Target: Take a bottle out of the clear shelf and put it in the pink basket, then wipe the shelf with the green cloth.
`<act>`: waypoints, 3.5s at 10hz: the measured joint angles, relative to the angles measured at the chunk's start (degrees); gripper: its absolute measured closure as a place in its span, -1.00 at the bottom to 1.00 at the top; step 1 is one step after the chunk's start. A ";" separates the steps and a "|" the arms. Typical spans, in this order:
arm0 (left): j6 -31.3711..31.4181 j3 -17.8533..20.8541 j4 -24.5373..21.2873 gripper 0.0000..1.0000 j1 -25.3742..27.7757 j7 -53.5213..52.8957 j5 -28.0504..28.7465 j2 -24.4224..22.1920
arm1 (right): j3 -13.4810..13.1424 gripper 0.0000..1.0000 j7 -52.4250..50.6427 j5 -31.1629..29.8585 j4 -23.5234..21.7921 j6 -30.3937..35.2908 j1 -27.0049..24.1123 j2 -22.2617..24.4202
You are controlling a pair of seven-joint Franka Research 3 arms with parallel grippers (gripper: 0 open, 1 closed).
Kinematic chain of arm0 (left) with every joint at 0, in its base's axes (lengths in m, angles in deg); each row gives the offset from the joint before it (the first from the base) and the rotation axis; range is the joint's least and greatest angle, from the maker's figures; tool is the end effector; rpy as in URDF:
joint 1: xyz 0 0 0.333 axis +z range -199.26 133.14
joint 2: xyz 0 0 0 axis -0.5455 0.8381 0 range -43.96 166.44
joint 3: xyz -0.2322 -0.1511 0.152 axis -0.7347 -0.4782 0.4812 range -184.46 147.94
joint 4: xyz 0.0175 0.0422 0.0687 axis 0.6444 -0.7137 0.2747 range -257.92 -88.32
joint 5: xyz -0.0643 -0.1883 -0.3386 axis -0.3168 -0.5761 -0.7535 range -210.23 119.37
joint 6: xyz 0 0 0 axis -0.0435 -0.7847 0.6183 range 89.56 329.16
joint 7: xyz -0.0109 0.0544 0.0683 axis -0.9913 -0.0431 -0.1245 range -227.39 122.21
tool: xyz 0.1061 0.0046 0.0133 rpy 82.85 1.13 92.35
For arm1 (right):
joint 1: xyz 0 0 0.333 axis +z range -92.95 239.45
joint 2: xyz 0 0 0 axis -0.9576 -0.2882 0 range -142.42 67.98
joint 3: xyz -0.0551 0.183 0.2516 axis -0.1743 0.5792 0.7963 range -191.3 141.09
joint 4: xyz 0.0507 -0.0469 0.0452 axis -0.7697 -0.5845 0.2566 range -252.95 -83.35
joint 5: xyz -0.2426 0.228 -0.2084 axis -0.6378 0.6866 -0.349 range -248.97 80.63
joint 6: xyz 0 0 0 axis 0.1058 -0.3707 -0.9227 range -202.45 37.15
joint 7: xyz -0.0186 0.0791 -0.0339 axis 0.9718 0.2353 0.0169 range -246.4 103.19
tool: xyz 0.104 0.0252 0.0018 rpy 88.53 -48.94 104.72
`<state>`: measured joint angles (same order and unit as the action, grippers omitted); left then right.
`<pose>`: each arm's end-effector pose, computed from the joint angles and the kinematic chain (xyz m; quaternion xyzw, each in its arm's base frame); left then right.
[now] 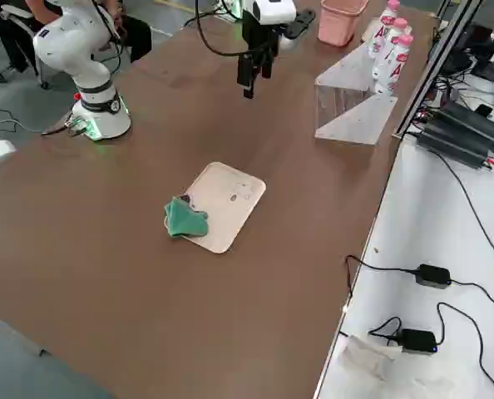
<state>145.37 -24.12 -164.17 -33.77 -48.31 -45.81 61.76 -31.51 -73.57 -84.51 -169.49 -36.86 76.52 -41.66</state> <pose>0.5370 -0.0623 0.6663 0.9996 -0.0205 -0.0182 0.0021 0.5888 -0.0305 0.5711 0.9998 -0.0096 0.0167 0.0079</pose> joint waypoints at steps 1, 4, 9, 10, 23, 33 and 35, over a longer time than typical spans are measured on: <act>-0.10 0.00 -0.04 -1.00 0.00 0.00 0.00 0.00 | -0.31 -1.00 0.00 -0.03 0.23 0.35 0.32 0.03; -0.20 0.00 -0.08 -1.00 0.00 0.00 0.00 -0.01 | -0.41 -1.00 0.02 -0.06 1.26 1.74 0.35 0.10; 12.65 -0.64 0.72 -1.00 -1.12 -0.04 -4.64 0.88 | -0.44 -1.00 0.27 0.49 1.43 2.23 0.40 0.09; 15.43 -0.70 0.78 -1.00 -1.16 -0.04 -8.16 1.21 | -0.45 -1.00 0.28 1.50 1.38 2.86 0.41 0.08; 58.70 -3.78 0.22 -1.00 -11.55 -7.56 -10.83 21.72 | -2.20 -1.00 -69.45 24.21 -2.59 0.76 -29.24 -18.57; 76.71 -3.81 -6.42 -0.96 -16.36 -7.31 -10.83 23.72 | -2.09 -0.99 -63.41 29.24 0.24 -2.33 -34.89 -33.79; 77.12 -3.81 -6.44 -0.83 -16.39 -7.38 -9.70 23.87 | -2.08 -0.99 -62.72 29.30 0.24 -2.08 -34.90 -34.43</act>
<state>222.48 -27.94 -170.61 -50.16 -55.68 -55.51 85.63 -33.59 -136.29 -55.21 -169.24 -38.94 41.62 -76.09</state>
